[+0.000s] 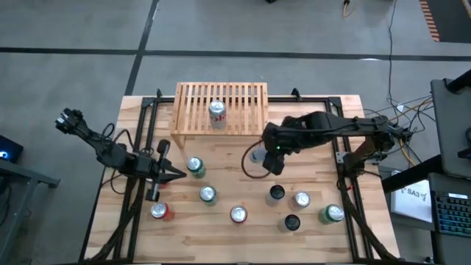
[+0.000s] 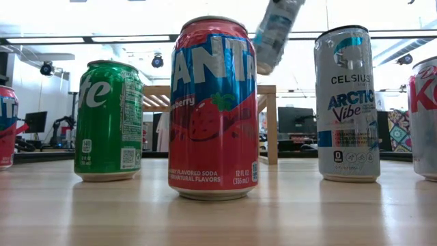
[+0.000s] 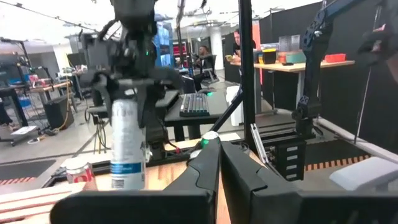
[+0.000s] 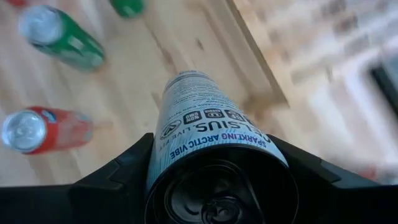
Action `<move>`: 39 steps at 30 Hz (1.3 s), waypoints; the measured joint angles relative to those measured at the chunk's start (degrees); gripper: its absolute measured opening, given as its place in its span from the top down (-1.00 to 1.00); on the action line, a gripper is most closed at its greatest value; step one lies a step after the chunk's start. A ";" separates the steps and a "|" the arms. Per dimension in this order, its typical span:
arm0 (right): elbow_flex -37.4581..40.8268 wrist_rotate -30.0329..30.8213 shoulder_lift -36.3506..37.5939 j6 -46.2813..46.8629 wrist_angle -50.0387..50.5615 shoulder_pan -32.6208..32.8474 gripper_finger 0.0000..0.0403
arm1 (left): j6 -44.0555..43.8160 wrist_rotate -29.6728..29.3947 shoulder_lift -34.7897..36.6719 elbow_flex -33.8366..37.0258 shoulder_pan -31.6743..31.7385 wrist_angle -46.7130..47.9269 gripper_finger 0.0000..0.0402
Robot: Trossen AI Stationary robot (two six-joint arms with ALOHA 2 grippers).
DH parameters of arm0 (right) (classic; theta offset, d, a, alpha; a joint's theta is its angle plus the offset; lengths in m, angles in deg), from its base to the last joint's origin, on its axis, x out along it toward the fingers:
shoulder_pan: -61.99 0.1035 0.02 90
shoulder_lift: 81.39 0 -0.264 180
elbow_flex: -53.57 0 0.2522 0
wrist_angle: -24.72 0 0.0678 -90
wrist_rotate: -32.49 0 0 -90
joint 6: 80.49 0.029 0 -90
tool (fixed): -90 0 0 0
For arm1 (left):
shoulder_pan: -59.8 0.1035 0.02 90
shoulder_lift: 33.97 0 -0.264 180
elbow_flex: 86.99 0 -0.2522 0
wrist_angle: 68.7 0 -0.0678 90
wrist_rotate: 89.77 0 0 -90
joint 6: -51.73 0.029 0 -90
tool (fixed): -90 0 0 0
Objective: Place canned beverage on shelf
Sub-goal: Put the top blue soda can on the shelf
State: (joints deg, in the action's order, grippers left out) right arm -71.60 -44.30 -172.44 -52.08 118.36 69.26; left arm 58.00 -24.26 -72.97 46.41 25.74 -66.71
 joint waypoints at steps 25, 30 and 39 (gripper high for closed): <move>6.78 2.36 -2.24 -31.07 -25.86 3.58 -0.20 | 0.07 -18.85 -24.26 -8.13 2.20 -9.23 0.50; 6.78 4.91 -2.80 -31.68 -25.84 3.58 -0.20 | -0.29 -24.88 -31.14 -13.32 2.85 -3.48 0.00; 6.78 6.42 -2.84 -32.33 -26.44 3.59 -0.20 | -5.04 -27.56 -42.50 -24.37 6.35 12.68 -0.60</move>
State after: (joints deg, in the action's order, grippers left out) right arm -64.83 -37.88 -175.28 -84.42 91.92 72.85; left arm 52.96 -51.82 -115.46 22.05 32.09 -54.02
